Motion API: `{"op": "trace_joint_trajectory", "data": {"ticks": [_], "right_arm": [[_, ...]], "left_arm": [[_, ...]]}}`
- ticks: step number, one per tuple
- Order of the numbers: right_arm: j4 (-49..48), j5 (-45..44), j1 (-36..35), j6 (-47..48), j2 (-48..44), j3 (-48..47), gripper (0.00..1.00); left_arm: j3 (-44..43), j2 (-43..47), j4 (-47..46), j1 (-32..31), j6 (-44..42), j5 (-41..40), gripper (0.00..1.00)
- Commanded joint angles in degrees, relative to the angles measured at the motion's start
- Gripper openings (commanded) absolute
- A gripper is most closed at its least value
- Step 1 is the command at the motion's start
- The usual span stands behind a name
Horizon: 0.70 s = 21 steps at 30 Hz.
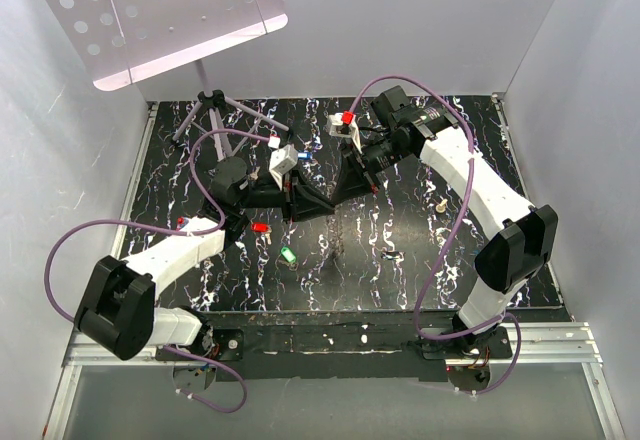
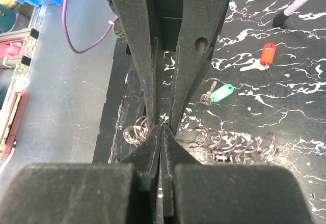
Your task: Put the keys on the keyring
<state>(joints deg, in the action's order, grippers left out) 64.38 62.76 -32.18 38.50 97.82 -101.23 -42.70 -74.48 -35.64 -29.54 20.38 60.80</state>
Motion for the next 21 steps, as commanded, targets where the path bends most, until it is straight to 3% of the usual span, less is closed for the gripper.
{"op": "trace_joint_trajectory", "data": {"ticks": [1, 6, 17, 21], "right_arm": [[-1.36, 1.93, -0.25, -0.62, -0.35, -1.51, 0.01], [-1.54, 1.75, -0.42, -0.80, -0.35, -1.51, 0.01], [-5.84, -1.50, -0.51, -6.76, -0.61, -0.64, 0.01], [-6.81, -2.03, -0.42, -9.14, -2.10, -0.55, 0.19]], "left_arm": [[-1.34, 0.12, 1.54, -0.34, -1.22, -0.24, 0.12], [-1.34, 0.12, 1.45, -0.34, -1.05, -0.50, 0.00], [3.67, 3.10, -10.24, -0.34, 4.14, -1.37, 0.00], [6.31, 7.05, -9.28, -0.34, 1.77, -4.79, 0.00]]}}
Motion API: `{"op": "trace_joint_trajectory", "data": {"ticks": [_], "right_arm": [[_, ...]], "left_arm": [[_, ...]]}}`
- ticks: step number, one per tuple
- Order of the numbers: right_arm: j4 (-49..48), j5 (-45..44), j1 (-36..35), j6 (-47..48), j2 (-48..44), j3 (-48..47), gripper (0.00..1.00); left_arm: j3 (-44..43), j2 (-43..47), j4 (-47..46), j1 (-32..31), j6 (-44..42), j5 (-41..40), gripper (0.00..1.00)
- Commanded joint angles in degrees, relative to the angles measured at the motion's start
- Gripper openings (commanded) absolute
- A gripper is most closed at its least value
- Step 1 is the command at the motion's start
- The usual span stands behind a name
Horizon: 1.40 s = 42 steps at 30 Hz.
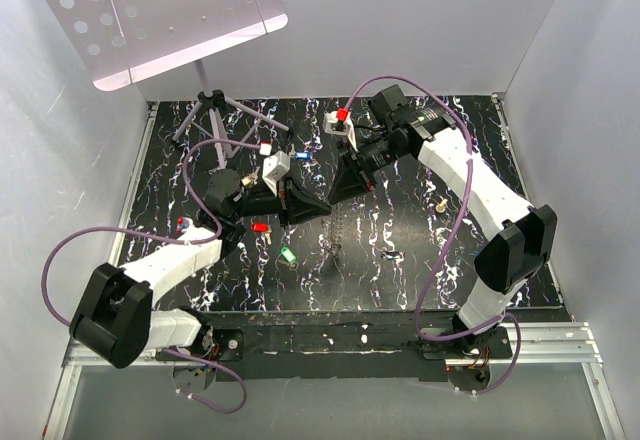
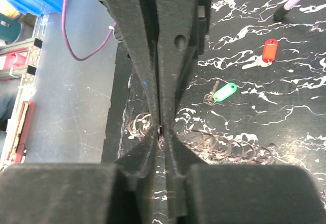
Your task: Put the keys on the keyring
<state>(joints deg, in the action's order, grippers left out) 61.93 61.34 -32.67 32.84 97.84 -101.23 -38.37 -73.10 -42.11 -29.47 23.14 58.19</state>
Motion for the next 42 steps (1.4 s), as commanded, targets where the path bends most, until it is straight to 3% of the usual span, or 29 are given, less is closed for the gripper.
{"op": "trace_joint_trajectory", "data": {"ticks": [1, 5, 9, 12, 15, 16, 24, 42], "right_arm": [[-4.36, -0.52, 0.06, -3.83, -2.65, -0.63, 0.24], [-4.19, -0.17, 0.06, -4.28, -4.94, -0.81, 0.39], [-3.22, 0.27, 0.06, 0.11, -7.83, 1.12, 0.44], [0.10, 5.78, 0.06, 10.97, -10.47, 5.41, 0.50], [9.50, 11.95, 0.06, 31.26, -11.36, 8.32, 0.57], [9.35, 12.05, -0.03, 32.10, -11.36, 8.77, 0.57], [-1.27, 5.82, -1.35, 22.81, -12.85, 12.28, 0.44], [-10.95, 0.27, -5.39, 9.53, -13.38, 12.90, 0.41]], "left_arm": [[2.59, 6.65, -2.63, -0.41, -1.60, -2.99, 0.00], [4.18, 9.11, -2.80, -0.41, -2.83, -4.40, 0.00], [5.58, 10.43, -4.29, -0.58, -2.83, -3.70, 0.00], [7.34, 12.19, -5.44, -0.76, -3.71, -3.35, 0.00], [8.66, 14.29, -5.53, -1.29, -6.25, -2.74, 0.00], [8.84, 15.00, -4.92, -1.55, -7.83, -2.47, 0.00], [9.01, 18.61, 1.24, -2.78, -14.17, -3.52, 0.00], [9.02, 18.78, 4.67, -3.57, -7.84, -11.87, 0.00]]}}
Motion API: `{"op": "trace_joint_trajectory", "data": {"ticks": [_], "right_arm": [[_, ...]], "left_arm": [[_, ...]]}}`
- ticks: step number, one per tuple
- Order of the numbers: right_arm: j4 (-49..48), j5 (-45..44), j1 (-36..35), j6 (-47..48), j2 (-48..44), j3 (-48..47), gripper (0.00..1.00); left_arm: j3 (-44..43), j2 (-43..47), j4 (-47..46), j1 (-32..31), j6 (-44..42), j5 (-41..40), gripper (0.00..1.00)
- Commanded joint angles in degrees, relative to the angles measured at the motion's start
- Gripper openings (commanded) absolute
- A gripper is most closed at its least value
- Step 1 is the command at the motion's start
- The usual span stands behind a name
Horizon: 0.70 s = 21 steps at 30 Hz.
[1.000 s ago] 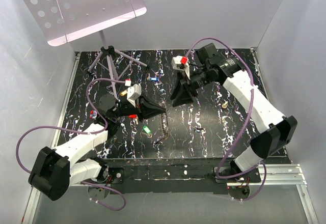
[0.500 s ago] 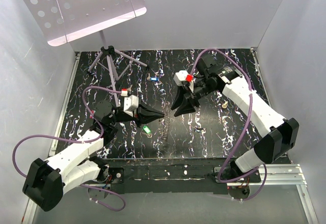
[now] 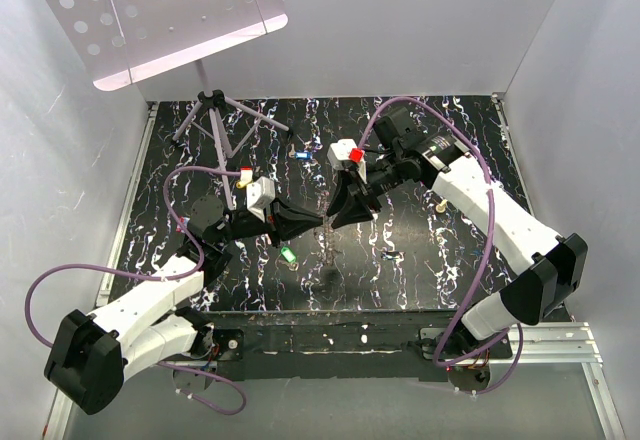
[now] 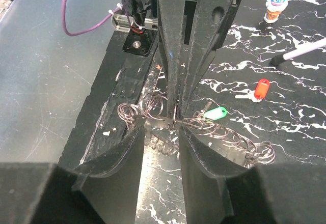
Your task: Put the keys on the keyring
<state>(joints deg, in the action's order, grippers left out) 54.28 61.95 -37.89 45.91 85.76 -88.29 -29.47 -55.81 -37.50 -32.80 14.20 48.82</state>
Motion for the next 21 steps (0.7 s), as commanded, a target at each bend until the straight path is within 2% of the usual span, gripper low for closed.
{"op": "trace_joint_trajectory", "data": {"ticks": [1, 13, 14, 18, 21], "right_arm": [[-3.48, -0.52, -0.25, -3.81, -1.12, -0.04, 0.40], [-6.82, -4.21, -1.22, -8.11, -0.77, 0.49, 0.32], [-6.82, -4.38, -1.22, -8.12, -0.68, 0.49, 0.29], [-7.08, -4.56, -1.22, -8.38, -0.77, 0.58, 0.04], [-7.00, -4.91, -1.22, -8.56, -0.77, 0.58, 0.01]], "left_arm": [[0.03, 1.41, 0.14, -0.25, 1.18, -2.67, 0.00], [0.03, 1.41, 0.41, -0.34, 2.33, -4.43, 0.00], [-0.06, 1.58, 0.49, -0.34, 2.33, -4.52, 0.00], [0.03, 1.85, 0.76, -0.42, 2.24, -4.87, 0.00], [0.29, 2.11, 0.41, -0.43, 2.50, -4.87, 0.00]]}}
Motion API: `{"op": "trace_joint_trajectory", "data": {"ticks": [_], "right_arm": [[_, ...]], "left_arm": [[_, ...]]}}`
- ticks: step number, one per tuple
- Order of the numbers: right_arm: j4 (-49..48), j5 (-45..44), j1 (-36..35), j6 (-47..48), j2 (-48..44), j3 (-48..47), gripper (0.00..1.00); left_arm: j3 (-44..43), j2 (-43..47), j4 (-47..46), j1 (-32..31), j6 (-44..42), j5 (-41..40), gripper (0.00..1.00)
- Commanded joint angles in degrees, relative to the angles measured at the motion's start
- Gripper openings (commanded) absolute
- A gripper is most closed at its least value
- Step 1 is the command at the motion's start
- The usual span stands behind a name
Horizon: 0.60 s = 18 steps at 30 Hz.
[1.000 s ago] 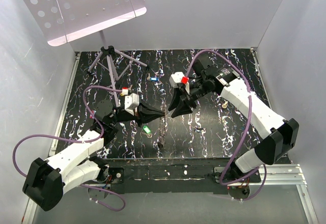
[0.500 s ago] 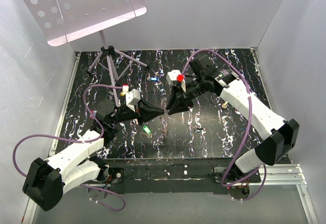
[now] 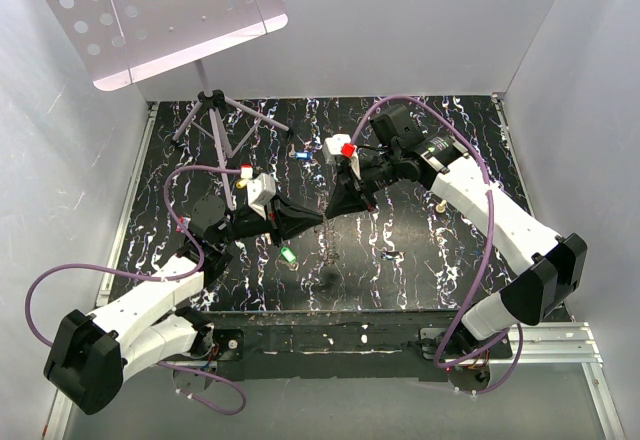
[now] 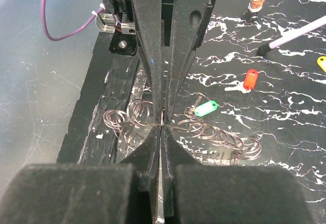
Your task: Put the keys on the keyring
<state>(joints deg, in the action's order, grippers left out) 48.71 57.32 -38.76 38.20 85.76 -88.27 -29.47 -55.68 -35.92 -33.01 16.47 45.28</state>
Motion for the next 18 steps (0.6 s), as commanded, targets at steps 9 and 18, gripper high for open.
{"op": "trace_joint_trajectory", "data": {"ticks": [9, 18], "right_arm": [[-1.86, 0.16, -0.35, -2.95, -0.50, 0.11, 0.01], [-2.21, 0.51, -0.35, -3.74, -0.50, 0.29, 0.01]], "left_arm": [[-0.50, 0.58, -2.22, -0.21, 3.48, 0.51, 0.22], [-1.38, -0.57, -1.08, -0.03, 3.48, 1.66, 0.29]]}}
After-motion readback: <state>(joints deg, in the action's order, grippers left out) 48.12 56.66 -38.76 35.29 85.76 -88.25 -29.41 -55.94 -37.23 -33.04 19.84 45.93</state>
